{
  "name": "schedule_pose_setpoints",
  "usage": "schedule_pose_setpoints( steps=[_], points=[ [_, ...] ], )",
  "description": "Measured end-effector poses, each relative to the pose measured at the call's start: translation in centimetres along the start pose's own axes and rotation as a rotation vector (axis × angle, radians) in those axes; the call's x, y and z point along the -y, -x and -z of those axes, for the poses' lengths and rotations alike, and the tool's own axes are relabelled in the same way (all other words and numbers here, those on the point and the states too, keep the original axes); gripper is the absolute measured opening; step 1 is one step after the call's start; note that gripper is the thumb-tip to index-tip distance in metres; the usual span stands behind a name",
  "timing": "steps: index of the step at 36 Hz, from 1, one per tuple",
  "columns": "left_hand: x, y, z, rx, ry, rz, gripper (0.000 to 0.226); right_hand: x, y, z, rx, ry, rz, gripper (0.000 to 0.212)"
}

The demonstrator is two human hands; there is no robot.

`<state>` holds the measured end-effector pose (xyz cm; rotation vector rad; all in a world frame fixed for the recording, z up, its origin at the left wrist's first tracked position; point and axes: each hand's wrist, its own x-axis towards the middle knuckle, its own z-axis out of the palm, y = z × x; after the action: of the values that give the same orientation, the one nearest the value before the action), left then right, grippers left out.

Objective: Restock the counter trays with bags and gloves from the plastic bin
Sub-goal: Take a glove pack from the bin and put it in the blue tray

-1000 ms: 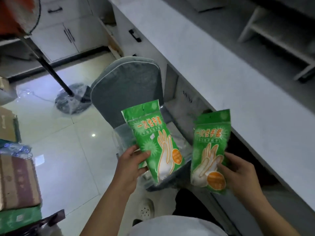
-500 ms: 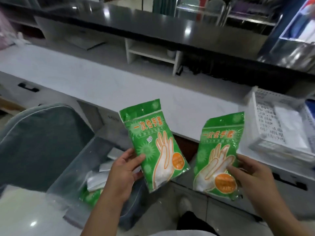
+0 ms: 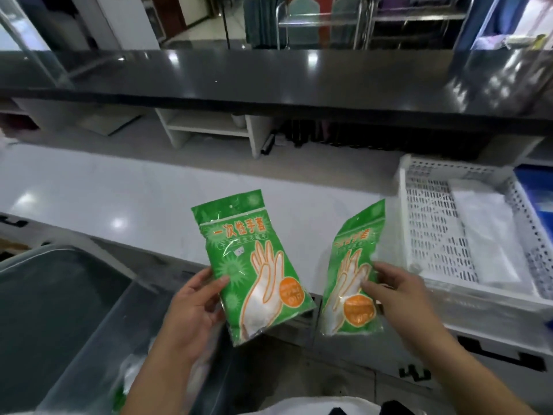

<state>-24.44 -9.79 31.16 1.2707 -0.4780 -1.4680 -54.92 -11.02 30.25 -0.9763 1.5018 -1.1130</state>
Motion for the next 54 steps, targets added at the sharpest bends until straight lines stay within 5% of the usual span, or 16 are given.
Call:
schedule_pose_setpoints(
  steps=[9,20,25,31,40,54],
  points=[
    [-0.1,-1.7,-2.0,-0.146,-0.014,-0.042,0.032,-0.2,-12.0,-3.1,0.228,-0.127,-0.223,0.026],
    [0.5,-2.4,-3.0,-0.168,-0.121,0.016,0.045,-4.2,-12.1,-2.3,0.18,0.053,-0.283,0.051],
    [-0.7,-4.9,-4.1,-0.057,-0.166,0.082,0.045,-1.1,-10.5,-1.0,0.204,0.078,-0.142,0.044],
    [-1.2,-9.3,-7.0,0.179,-0.219,0.2,0.042,1.5,-10.0,-1.2,0.375,-0.112,-0.295,0.043],
    [0.9,-14.6,-9.3,0.256,-0.385,0.334,0.027,0.4,-10.9,-1.3,0.114,0.018,-0.399,0.046],
    [2.7,-21.1,-8.5,0.232,-0.659,0.187,0.036,-1.8,-13.3,-5.9,-0.146,0.282,-0.368,0.046]
  ],
)
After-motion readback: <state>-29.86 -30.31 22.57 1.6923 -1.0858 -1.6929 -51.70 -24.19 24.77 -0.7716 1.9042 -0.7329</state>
